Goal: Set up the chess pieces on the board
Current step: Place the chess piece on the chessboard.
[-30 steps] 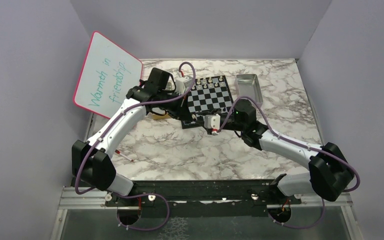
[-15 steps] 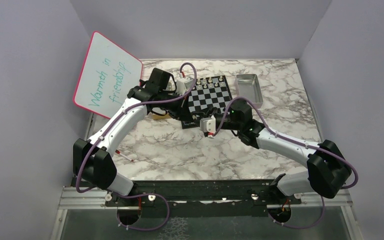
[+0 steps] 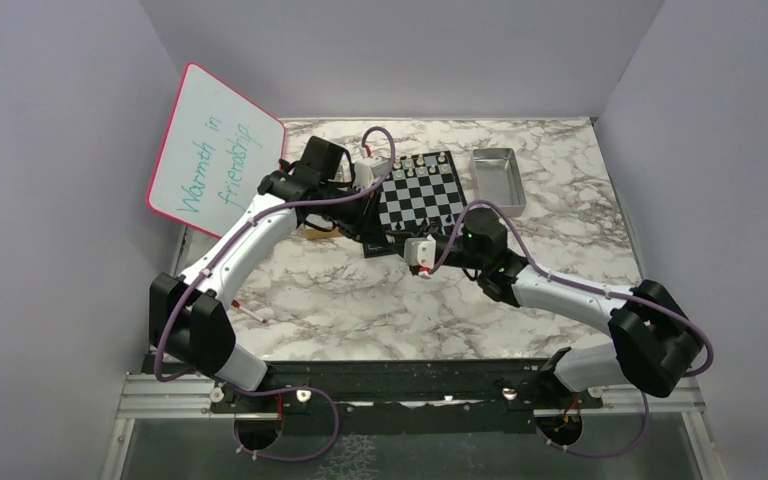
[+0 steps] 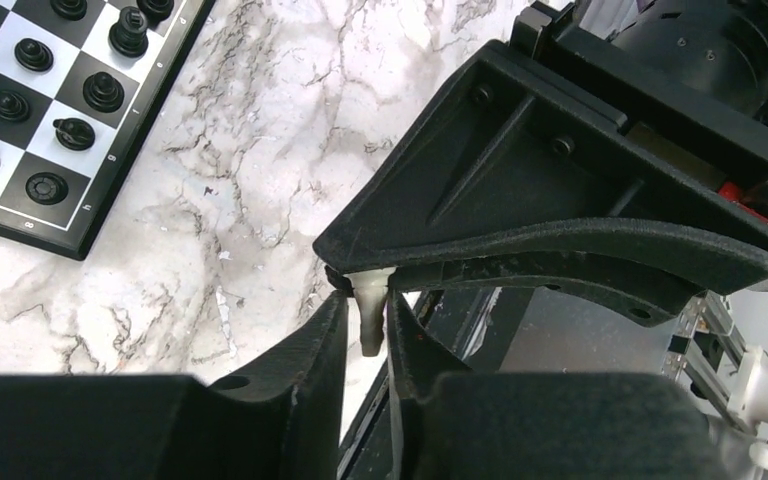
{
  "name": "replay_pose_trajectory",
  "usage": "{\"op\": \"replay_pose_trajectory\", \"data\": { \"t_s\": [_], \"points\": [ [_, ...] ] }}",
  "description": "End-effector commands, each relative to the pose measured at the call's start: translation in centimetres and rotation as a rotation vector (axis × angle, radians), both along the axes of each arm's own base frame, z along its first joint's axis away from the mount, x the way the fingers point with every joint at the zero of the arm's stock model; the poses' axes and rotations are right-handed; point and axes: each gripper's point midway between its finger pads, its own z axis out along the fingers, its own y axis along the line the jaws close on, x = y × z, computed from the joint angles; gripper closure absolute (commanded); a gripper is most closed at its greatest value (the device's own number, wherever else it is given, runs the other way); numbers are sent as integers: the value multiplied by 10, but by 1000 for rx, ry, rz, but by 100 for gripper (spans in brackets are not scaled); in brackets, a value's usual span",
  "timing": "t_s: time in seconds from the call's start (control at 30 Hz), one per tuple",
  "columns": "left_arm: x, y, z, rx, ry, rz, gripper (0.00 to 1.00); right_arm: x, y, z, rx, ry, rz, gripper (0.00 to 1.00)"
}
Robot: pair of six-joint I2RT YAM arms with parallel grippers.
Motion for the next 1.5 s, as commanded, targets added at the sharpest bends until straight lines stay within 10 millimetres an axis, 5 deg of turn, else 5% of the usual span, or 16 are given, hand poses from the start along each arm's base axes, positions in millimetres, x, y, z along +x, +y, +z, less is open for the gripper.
{"op": "replay_pose_trajectory", "data": {
  "t_s": [0.0, 0.23, 0.5, 1.0, 1.23, 1.27, 1.3, 1.47],
  "points": [
    [11, -3, 22, -28, -65, 44, 76, -1, 4, 20, 148, 92, -31, 75],
    [33, 3, 45, -79, -140, 206, 69, 18, 1, 41, 369, 304, -169, 75],
    [38, 0, 49, -141, -149, 262, 70, 31, 4, 44, 470, 482, -235, 74],
    [38, -1, 58, -191, -199, 274, 100, 36, -1, 40, 472, 491, -283, 71],
    [53, 1, 58, -163, -242, 306, 100, 38, -7, 35, 478, 558, -334, 34],
    [56, 3, 57, -153, -253, 319, 100, 38, -9, 34, 473, 565, -346, 7],
    [60, 4, 56, -142, -267, 331, 100, 37, -11, 34, 469, 570, -359, 1],
    [85, 17, 43, -29, -331, 394, 100, 28, -31, 31, 454, 619, -425, 0]
  ]
}}
